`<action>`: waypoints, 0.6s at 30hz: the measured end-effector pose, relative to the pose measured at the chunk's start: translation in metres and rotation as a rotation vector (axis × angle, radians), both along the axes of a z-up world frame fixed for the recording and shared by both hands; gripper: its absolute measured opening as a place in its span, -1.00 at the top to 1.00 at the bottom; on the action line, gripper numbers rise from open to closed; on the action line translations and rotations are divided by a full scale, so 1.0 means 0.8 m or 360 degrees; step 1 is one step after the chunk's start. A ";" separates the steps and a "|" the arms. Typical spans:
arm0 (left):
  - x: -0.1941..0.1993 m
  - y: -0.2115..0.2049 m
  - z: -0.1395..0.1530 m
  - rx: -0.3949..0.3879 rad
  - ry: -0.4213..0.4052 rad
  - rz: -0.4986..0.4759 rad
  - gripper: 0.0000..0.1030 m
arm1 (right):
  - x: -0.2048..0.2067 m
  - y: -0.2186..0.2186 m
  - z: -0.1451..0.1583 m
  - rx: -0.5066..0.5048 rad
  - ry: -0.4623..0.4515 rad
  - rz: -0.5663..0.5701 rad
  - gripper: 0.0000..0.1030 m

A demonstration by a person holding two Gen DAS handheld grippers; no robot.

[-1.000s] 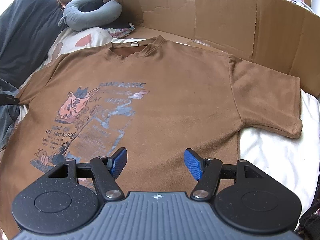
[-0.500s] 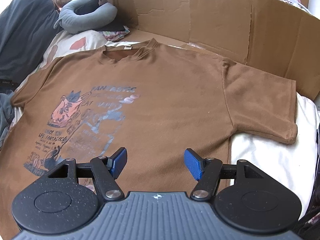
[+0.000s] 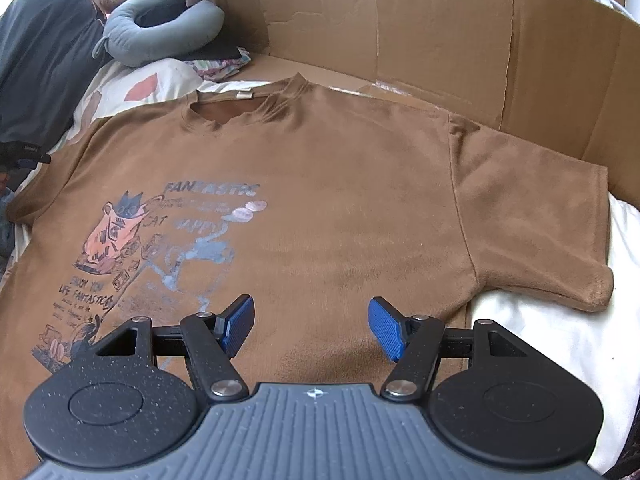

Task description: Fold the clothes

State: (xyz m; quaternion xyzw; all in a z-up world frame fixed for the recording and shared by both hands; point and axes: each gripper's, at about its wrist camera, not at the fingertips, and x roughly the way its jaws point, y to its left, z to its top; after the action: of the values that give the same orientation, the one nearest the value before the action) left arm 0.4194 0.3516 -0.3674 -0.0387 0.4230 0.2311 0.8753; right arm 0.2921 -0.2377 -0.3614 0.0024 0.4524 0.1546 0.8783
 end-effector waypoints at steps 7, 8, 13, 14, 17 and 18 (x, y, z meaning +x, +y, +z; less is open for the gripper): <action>0.020 0.014 -0.018 -0.0056 0.0022 0.0014 0.21 | 0.006 0.005 -0.006 -0.0021 0.0004 0.0028 -0.35; 0.019 0.015 -0.020 -0.0070 0.0019 0.0016 0.22 | 0.008 0.005 -0.007 -0.0021 0.0006 0.0026 -0.35; 0.018 0.021 -0.016 -0.0112 0.0004 0.0007 0.71 | 0.012 0.005 -0.009 -0.0021 0.0012 0.0022 -0.35; 0.018 0.021 -0.013 -0.0117 0.0000 0.0010 0.76 | 0.012 0.005 -0.009 -0.0020 0.0012 0.0022 -0.35; 0.017 0.021 -0.008 -0.0130 -0.0017 0.0014 0.90 | 0.012 0.006 -0.010 -0.0016 0.0013 0.0022 -0.35; 0.017 0.020 -0.007 -0.0109 -0.0021 0.0012 0.90 | 0.012 0.006 -0.010 -0.0014 0.0011 0.0024 -0.35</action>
State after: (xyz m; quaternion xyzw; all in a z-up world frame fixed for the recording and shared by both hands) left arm 0.4327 0.3675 -0.3727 -0.0718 0.4248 0.2195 0.8753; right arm 0.3020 -0.2330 -0.3690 -0.0043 0.4561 0.1591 0.8756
